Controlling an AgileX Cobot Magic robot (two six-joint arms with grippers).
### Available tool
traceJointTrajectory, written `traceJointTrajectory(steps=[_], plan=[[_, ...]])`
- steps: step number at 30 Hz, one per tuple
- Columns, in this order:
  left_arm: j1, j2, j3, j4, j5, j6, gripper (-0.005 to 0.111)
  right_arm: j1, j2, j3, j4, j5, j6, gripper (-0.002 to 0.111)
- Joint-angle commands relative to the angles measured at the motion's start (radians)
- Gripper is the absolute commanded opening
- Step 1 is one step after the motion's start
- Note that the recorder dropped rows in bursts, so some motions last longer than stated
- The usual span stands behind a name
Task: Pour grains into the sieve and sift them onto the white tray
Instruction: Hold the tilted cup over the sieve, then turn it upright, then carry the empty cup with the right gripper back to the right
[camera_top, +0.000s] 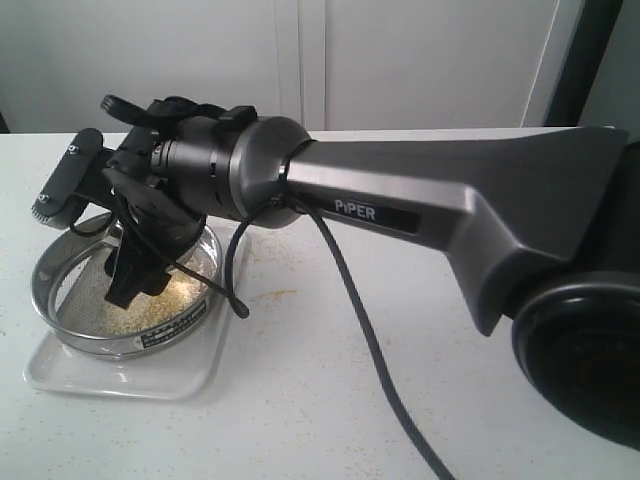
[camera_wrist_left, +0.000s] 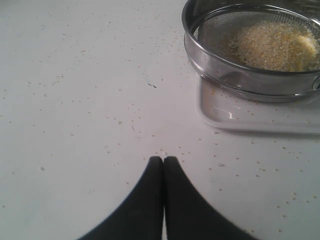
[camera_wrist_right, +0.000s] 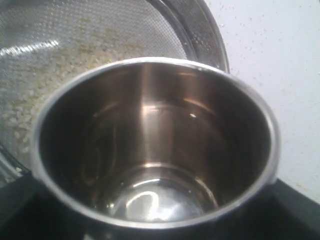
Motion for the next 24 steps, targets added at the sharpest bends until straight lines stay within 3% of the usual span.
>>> traceJointTrajectory(steps=[1,8,13,19,24], plan=[[0.002,-0.005,0.010,-0.006,0.013,-0.002,0.000,-0.038,-0.011,-0.009,0.175,-0.090,0.011,0.000],[0.002,-0.005,0.010,-0.006,0.013,-0.002,0.000,-0.088,-0.011,-0.007,0.353,-0.139,-0.011,0.000],[0.002,-0.005,0.010,-0.006,0.013,-0.002,0.000,-0.147,-0.024,0.018,0.576,-0.111,-0.159,0.000],[0.002,-0.005,0.010,-0.006,0.013,-0.002,0.000,-0.199,-0.142,0.235,0.689,-0.266,-0.289,0.000],[0.002,-0.005,0.010,-0.006,0.013,-0.002,0.000,-0.238,-0.239,0.455,0.719,-0.575,-0.287,0.000]])
